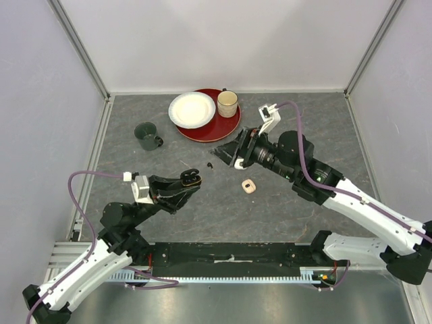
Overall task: Insert the wireless bluetooth earbuds into the charging case
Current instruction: Pick up the earbud from the center of the board.
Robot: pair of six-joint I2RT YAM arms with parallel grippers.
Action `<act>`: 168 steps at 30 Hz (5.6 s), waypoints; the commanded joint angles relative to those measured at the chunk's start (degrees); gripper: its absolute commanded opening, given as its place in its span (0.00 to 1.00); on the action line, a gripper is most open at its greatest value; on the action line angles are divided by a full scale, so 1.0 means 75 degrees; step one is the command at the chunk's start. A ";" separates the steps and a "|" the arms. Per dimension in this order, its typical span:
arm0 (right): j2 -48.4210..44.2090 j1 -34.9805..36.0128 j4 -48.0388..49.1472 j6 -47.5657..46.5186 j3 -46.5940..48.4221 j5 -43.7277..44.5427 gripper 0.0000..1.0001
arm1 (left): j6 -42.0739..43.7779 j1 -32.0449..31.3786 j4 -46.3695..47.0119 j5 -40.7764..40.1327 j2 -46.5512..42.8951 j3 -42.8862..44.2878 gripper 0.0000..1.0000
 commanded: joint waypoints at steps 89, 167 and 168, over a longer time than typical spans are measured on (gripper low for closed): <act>0.8694 -0.0623 -0.3618 -0.2895 0.4045 0.1998 0.25 | 0.0819 -0.0023 -0.2630 -0.0891 -0.1342 0.1321 0.02; 0.6995 0.0256 -0.3149 -0.0797 0.1172 0.2537 0.36 | 0.0351 -0.0023 -0.2736 -0.1079 -0.1366 0.1122 0.02; 0.7006 0.0232 -0.3149 -0.0774 0.1172 0.2549 0.35 | 0.0351 -0.0034 -0.2736 -0.1067 -0.1366 0.1122 0.02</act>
